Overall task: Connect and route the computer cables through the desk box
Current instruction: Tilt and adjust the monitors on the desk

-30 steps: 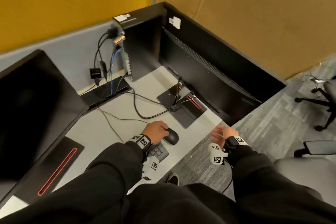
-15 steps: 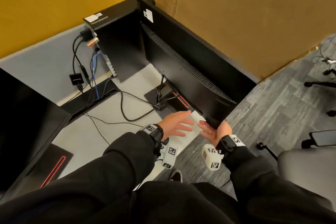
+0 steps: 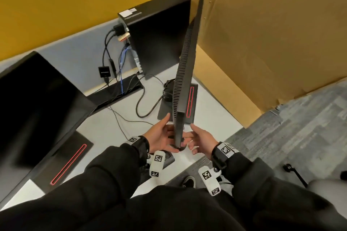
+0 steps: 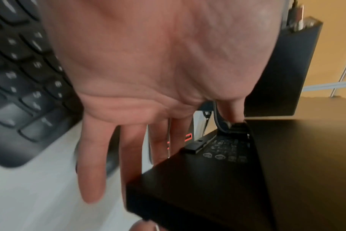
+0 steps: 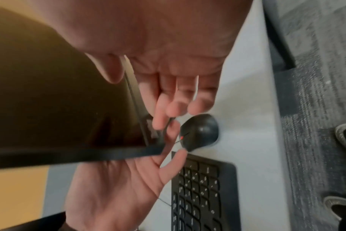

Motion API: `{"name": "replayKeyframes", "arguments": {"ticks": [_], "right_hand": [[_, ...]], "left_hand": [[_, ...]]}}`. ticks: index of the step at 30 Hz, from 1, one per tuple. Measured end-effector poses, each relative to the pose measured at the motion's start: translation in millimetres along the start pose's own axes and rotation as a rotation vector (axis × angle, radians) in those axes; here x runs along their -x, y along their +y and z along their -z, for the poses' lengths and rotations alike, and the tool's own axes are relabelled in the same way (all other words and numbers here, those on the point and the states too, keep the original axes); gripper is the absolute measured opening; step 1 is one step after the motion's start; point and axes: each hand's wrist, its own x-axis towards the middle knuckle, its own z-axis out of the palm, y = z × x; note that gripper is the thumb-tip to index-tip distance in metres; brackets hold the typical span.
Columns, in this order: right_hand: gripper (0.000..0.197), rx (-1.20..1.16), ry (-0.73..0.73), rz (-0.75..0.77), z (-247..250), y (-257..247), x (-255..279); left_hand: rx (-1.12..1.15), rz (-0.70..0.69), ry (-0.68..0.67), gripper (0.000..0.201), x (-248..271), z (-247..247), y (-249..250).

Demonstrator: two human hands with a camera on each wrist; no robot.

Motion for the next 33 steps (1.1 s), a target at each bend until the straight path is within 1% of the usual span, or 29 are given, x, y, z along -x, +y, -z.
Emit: {"name": "replayKeyframes", "arguments": {"ticks": [2, 3, 4, 5, 7, 9, 11, 13, 14, 17, 20, 23, 25, 27, 29, 30, 31, 32, 33], "right_hand": [[0.06, 0.118, -0.133, -0.051, -8.7, -5.1, -12.9], [0.059, 0.199, -0.178, -0.069, -11.1, -9.8, -18.1], [0.058, 0.283, -0.188, -0.074, -12.9, -18.6, -20.8], [0.056, 0.336, -0.158, -0.056, -10.3, -29.7, -24.5], [0.049, 0.34, -0.007, 0.015, 6.9, -58.9, -40.0], [0.039, 0.164, 0.147, 0.041, 34.5, -96.0, -59.2], [0.033, 0.016, 0.302, 0.082, 63.7, -135.6, -73.0], [0.038, -0.037, 0.448, 0.16, 89.8, -169.3, -81.9], [0.043, -0.064, 0.486, 0.192, 99.6, -183.0, -83.9], [0.053, -0.099, 0.502, 0.251, 118.7, -210.6, -90.2], [0.054, -0.136, 0.501, 0.274, 119.0, -213.9, -91.2], [0.056, -0.207, 0.422, 0.244, 116.1, -196.2, -100.3], [0.054, -0.302, 0.383, 0.224, 107.6, -184.3, -102.6], [0.046, -0.439, 0.387, 0.23, 95.3, -176.9, -102.3], [0.039, -0.531, 0.396, 0.239, 85.5, -171.1, -103.6], [0.038, -0.55, 0.396, 0.24, 82.1, -167.9, -106.0], [0.038, -0.571, 0.391, 0.242, 80.6, -165.6, -106.2], [0.043, -0.616, 0.38, 0.252, 80.9, -164.9, -108.2], [0.052, -0.658, 0.38, 0.252, 81.4, -165.2, -110.4]], "left_hand": [[0.003, -0.013, 0.038, 0.06, 10.4, 19.4, 0.5], [0.031, -0.025, 0.052, 0.063, 13.6, 28.1, 0.9], [0.062, -0.041, 0.064, 0.066, 16.2, 35.6, 1.0], [0.079, -0.049, 0.067, 0.069, 18.8, 40.1, 1.0], [0.058, -0.087, 0.109, 0.072, 24.3, 44.1, 1.1], [0.031, -0.147, 0.181, 0.069, 28.6, 51.6, 1.1], [0.062, -0.2, 0.261, 0.067, 34.4, 66.3, 4.7], [0.081, -0.242, 0.366, 0.06, 43.8, 83.9, 14.1], [0.093, -0.262, 0.418, 0.058, 49.3, 91.9, 19.9], [0.177, -0.319, 0.556, 0.051, 67.1, 111.8, 43.3], [0.371, -0.408, 0.656, 0.049, 76.1, 131.9, 63.3], [0.621, -0.514, 0.706, 0.041, 75.9, 138.3, 73.2], [0.838, -0.542, 0.667, 0.037, 70.5, 137.0, 75.0], [0.986, -0.536, 0.64, 0.031, 66.0, 132.4, 78.2], [1.078, -0.498, 0.658, 0.032, 58.5, 136.8, 79.5], [1.073, -0.466, 0.692, 0.033, 58.5, 137.7, 79.4], [1.046, -0.441, 0.723, 0.031, 58.6, 138.1, 77.0], [1.01, -0.41, 0.748, 0.026, 60.3, 138.4, 74.1], [1.04, -0.405, 0.729, 0.022, 60.7, 139.6, 72.5]]}}
